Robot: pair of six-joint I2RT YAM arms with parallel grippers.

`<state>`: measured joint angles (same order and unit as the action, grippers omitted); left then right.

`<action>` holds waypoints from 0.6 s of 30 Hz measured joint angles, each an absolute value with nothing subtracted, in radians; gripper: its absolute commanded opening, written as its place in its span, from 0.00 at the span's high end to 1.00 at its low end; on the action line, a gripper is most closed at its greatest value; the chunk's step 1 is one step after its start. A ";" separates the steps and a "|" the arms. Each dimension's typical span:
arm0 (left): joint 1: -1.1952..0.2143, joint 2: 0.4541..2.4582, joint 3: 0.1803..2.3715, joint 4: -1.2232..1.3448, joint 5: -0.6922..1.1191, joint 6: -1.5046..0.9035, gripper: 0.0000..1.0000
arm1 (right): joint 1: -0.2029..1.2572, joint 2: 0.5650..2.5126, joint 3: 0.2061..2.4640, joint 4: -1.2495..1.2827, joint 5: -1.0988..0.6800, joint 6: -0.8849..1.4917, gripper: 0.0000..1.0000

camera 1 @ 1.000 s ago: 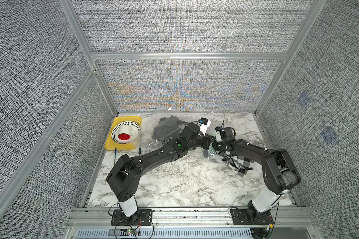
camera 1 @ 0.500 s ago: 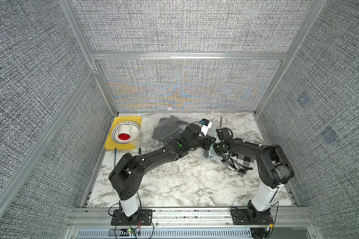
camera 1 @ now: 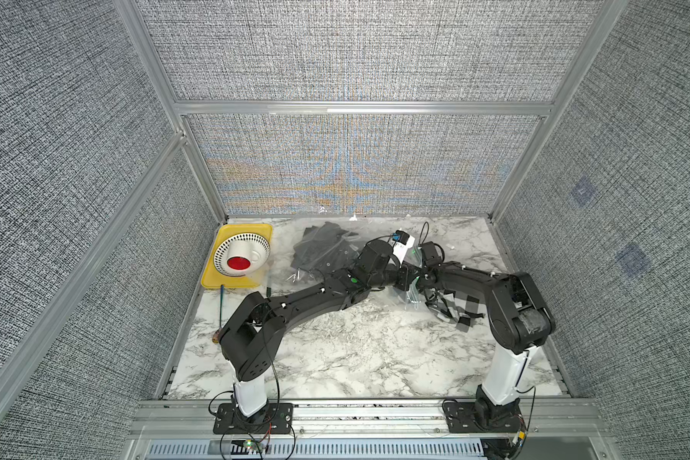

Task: Place the folded shirt into the vacuum bag
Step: Place the shirt in the vacuum bag.

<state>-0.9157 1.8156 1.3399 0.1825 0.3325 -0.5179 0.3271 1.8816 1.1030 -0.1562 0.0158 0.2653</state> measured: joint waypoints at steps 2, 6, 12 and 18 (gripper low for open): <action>-0.918 1.818 1.344 0.180 0.334 -0.517 1.00 | 0.326 1.874 1.095 -0.150 0.017 0.274 0.75; -0.921 1.819 1.353 0.179 0.343 -0.517 1.00 | 0.326 1.851 1.088 -0.159 0.011 0.274 0.86; -0.925 1.819 1.356 0.190 0.353 -0.516 1.00 | 0.326 1.794 1.068 -0.191 -0.006 0.274 0.99; -0.930 1.823 1.356 0.191 0.369 -0.516 1.00 | 0.327 1.693 1.037 -0.181 -0.032 0.274 1.00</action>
<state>-0.9298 1.8229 1.3556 0.1909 0.3687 -0.5163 0.3271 1.6932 1.0367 -0.1814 -0.0319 0.2741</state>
